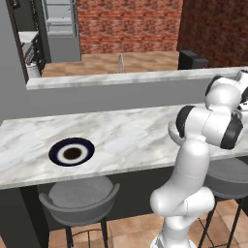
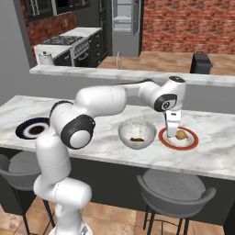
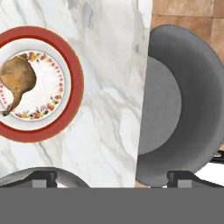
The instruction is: Pick the chicken drumstick and onion from their plates and place them in the bowl. Then put the bowl in the fridge.
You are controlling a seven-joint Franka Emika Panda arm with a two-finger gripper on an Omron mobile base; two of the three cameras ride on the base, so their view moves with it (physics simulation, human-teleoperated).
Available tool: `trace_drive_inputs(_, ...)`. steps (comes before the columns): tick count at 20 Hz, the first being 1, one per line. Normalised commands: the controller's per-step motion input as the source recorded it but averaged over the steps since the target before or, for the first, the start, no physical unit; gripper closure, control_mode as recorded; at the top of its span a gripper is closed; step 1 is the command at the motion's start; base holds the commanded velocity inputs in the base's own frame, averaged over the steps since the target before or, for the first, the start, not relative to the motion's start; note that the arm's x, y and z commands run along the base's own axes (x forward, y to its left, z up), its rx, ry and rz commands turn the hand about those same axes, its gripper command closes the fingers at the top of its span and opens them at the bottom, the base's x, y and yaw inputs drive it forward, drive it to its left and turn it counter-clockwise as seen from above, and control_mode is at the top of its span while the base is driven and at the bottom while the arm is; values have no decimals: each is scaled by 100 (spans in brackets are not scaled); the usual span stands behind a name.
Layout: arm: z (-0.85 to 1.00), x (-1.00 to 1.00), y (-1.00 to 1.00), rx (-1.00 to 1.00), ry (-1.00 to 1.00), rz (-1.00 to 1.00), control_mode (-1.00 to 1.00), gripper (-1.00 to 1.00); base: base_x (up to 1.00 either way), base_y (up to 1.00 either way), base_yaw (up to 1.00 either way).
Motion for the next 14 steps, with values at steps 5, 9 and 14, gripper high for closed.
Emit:
trace_drive_inputs(5,-8,34,-5,0,0,-2,-100,-100,0,0,0)
trace_drive_inputs(9,-6,31,-14,2,0,0,-100,-100,0,0,0)
trace_drive_inputs(14,-2,15,-19,1,0,0,-100,-100,0,0,0)
